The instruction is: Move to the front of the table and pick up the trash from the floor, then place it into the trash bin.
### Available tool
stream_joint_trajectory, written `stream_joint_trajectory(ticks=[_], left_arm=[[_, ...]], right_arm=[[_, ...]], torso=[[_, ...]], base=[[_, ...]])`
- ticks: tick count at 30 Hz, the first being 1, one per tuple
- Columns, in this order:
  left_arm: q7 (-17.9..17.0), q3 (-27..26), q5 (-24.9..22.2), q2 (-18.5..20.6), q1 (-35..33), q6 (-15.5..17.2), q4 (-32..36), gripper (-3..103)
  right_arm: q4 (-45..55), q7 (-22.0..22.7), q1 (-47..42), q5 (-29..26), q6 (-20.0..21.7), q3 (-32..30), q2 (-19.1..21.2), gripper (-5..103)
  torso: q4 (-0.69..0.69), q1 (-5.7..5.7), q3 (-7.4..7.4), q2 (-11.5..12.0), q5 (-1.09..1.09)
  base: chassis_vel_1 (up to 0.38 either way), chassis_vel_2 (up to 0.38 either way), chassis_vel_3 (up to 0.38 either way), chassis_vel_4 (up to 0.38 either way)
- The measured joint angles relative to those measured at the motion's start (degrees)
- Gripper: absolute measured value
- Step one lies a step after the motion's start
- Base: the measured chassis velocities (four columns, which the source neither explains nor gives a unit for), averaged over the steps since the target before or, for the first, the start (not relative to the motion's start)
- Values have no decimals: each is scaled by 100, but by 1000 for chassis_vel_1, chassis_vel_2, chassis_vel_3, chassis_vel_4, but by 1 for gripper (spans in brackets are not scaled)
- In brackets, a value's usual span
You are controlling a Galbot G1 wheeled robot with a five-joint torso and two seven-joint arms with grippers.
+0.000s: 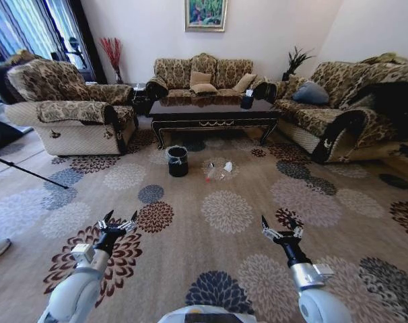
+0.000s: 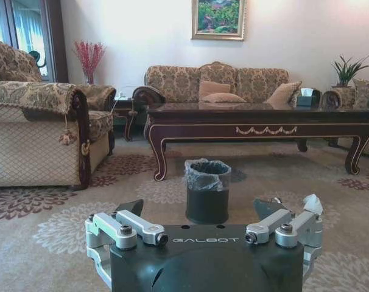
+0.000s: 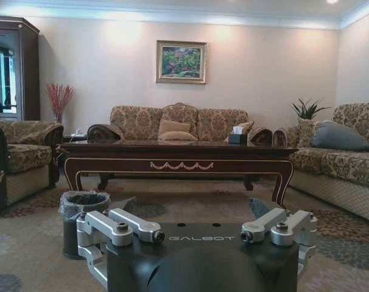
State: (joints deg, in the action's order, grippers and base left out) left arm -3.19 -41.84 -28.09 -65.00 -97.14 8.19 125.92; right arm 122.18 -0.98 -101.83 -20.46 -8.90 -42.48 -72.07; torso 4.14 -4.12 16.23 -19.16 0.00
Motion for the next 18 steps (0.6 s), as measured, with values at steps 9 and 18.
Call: stream_joint_trajectory(ticks=[9,18], left_arm=[[-4,36,20,-43,-4,-4,-14,100],[-30,58,27,-43,42,8,8,100]], right_arm=[[4,30,-90,55,-54,-36,-83,100],[31,16,-164,140,-98,-38,-175,100]], torso=[[1,74,-123,197,0],[1,128,-253,381,0]], base=[[0,0,0,0],[0,0,0,0]])
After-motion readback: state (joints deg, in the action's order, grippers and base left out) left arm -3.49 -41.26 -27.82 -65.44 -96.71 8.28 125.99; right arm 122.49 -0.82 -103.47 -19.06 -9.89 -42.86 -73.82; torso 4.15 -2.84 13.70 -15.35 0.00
